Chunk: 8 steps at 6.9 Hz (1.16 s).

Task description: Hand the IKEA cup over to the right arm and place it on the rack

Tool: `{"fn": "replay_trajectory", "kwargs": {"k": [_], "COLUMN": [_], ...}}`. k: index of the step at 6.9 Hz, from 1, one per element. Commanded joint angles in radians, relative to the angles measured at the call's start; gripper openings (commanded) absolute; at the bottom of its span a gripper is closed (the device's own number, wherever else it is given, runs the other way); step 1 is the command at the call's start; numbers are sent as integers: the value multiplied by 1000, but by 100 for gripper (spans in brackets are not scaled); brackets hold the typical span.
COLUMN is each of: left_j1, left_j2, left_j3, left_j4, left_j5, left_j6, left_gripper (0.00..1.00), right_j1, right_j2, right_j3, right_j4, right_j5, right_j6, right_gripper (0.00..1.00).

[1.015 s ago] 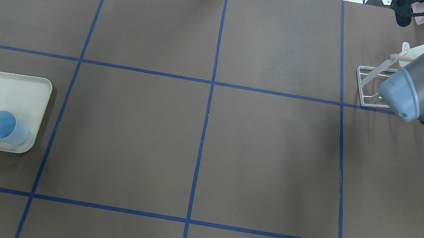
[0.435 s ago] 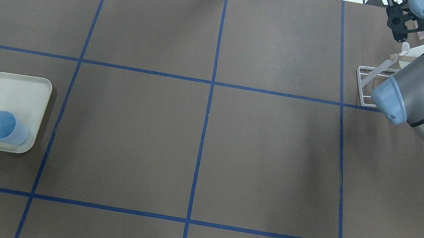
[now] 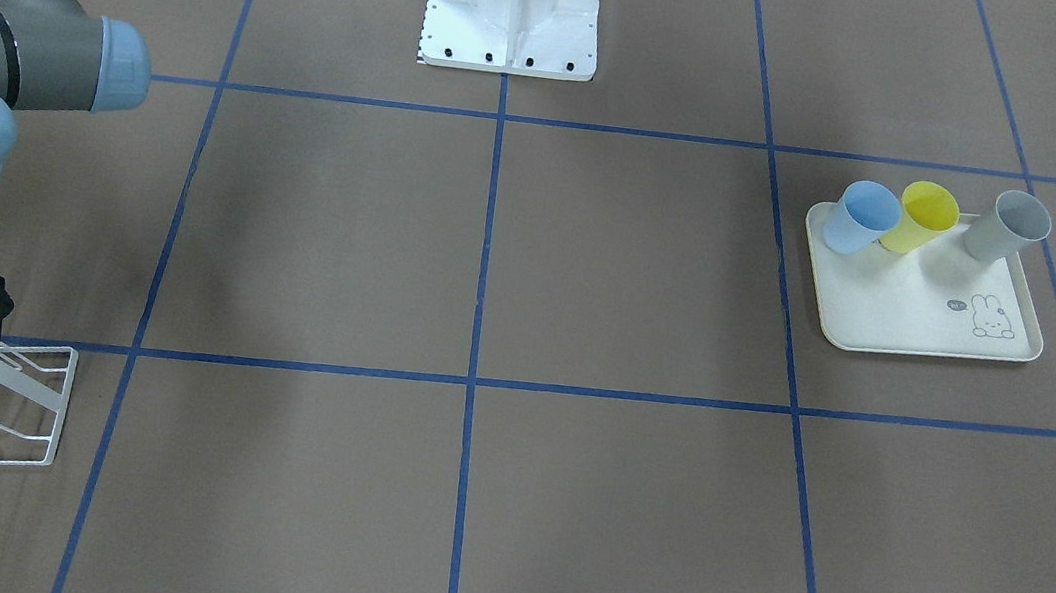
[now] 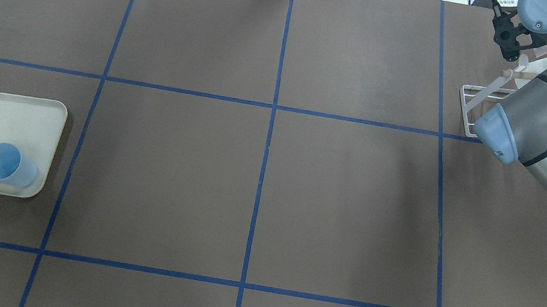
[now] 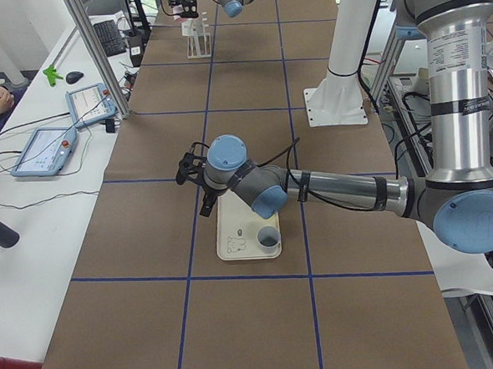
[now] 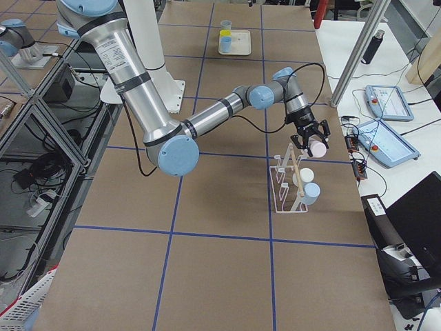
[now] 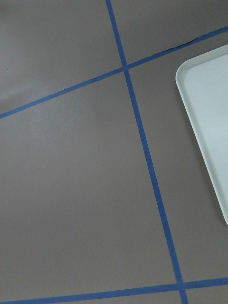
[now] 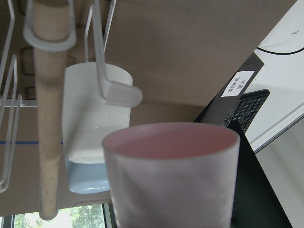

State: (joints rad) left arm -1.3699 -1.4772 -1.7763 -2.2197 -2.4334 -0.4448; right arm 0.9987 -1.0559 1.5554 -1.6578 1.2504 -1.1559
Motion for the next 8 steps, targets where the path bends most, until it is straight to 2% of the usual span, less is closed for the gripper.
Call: {"fn": "replay_trajectory", "kwargs": {"k": [1, 6, 8], "left_j1": [0, 0, 2], "left_j2": [0, -2, -2], "left_j3": [0, 6, 9], "left_j4": [0, 0, 0], "left_j5": [1, 2, 2], "left_j6": [0, 0, 0], "left_gripper": [100, 100, 100], "right_j1": [-21, -46, -61], "right_j2": [-6, -12, -10], "right_j3": [-9, -17, -32], "right_j4": [1, 1, 1], "right_j5": [-9, -14, -23], "right_j6": [1, 7, 10], "right_gripper": [44, 48, 54]}}
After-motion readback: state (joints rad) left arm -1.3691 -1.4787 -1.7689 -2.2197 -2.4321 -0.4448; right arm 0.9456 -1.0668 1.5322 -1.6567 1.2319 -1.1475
